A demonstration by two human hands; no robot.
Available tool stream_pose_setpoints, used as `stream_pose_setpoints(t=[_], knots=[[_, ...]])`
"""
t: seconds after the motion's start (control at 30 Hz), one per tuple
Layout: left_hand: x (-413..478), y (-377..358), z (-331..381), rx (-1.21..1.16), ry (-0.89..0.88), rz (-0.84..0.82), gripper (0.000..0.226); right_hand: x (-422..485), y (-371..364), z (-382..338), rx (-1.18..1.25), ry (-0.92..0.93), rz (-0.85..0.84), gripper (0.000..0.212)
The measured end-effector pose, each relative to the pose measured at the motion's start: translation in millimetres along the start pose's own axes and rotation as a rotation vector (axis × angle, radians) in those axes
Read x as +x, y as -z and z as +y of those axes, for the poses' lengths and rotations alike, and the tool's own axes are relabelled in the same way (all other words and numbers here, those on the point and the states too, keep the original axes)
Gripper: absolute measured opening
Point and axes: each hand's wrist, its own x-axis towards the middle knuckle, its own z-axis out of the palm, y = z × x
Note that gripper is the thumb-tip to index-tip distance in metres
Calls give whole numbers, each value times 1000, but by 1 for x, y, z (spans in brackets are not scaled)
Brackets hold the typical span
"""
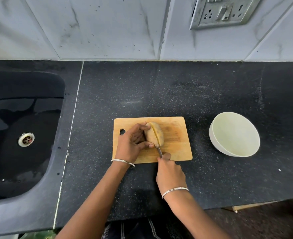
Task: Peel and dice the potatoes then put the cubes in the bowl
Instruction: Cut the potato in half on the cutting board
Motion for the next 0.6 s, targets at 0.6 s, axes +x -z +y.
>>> stream_pose_setpoints(t=[0.6], knots=[[5,7,11,180,15,-56,86,-60,87,65,185,17,-224,39]])
